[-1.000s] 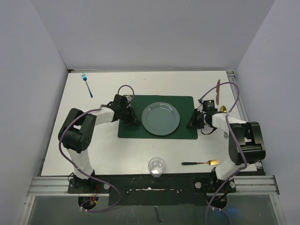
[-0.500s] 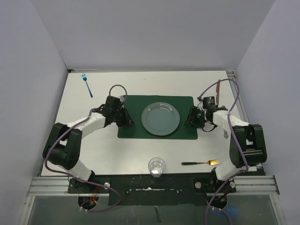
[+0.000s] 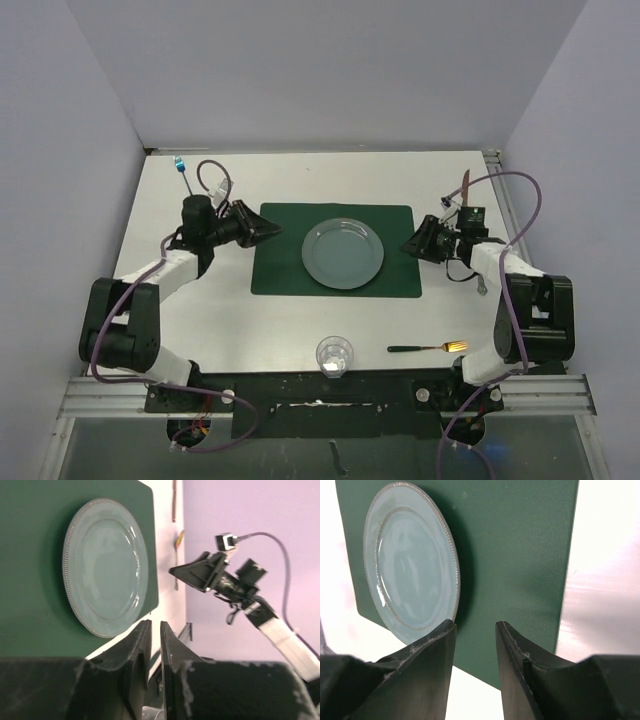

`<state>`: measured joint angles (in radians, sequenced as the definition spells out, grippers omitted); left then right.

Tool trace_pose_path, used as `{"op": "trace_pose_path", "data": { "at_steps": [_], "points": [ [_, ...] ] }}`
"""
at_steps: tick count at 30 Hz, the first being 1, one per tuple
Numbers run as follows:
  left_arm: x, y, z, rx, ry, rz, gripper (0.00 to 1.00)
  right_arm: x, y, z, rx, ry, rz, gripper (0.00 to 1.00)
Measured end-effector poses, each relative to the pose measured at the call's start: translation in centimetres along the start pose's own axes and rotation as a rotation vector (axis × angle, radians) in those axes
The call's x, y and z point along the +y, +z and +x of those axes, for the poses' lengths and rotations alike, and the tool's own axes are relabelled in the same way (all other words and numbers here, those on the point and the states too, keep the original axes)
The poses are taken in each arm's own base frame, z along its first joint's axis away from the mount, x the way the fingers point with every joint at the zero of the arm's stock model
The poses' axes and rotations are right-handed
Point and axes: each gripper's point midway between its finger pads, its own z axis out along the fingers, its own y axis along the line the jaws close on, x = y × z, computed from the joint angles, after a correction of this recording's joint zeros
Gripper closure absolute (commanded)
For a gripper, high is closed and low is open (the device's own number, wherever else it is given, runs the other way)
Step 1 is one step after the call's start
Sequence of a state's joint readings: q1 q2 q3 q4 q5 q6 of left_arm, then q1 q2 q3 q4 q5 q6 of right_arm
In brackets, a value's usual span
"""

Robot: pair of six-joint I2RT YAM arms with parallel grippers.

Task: Set the dinner table for one person
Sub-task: Adjust the napkin at the center of the board.

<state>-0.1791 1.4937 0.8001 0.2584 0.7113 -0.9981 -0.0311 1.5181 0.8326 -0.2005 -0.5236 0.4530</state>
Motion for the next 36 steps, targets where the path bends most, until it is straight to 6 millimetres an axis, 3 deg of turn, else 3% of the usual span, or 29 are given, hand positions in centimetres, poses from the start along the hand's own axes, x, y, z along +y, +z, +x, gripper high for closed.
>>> {"op": "trace_pose_path", "data": {
  "at_steps": [10, 14, 17, 22, 24, 25, 27, 36],
  "points": [
    [2.9, 1.5, 0.5, 0.079, -0.319, 0.296, 0.95, -0.4, 3.1, 1.2, 0.025, 0.059, -0.17, 0.72],
    [5.9, 2.7, 1.4, 0.129, -0.481, 0.296, 0.95, -1.0, 4.5, 1.9, 0.053, 0.088, -0.194, 0.74],
    [6.6, 3.0, 1.7, 0.153, -0.516, 0.301, 0.94, -1.1, 5.2, 2.0, 0.074, 0.105, -0.21, 0.77],
    [5.5, 3.4, 0.2, 0.163, -0.459, 0.362, 0.79, -1.1, 6.2, 1.0, 0.06, 0.104, -0.235, 0.83],
    [5.6, 3.6, -0.2, 0.163, -0.451, 0.368, 0.71, -1.0, 6.5, 0.9, 0.063, 0.111, -0.251, 0.78],
    [5.7, 3.7, -0.3, 0.164, -0.448, 0.369, 0.6, -0.9, 6.5, 0.8, 0.063, 0.114, -0.259, 0.73],
    [5.9, 3.8, -0.4, 0.169, -0.438, 0.369, 0.53, -0.6, 6.7, 0.7, 0.067, 0.124, -0.279, 0.68],
    [6.8, 4.1, 0.1, 0.168, -0.364, 0.367, 0.52, 0.0, 6.6, -0.3, 0.051, 0.109, -0.307, 0.68]
  ]
}}
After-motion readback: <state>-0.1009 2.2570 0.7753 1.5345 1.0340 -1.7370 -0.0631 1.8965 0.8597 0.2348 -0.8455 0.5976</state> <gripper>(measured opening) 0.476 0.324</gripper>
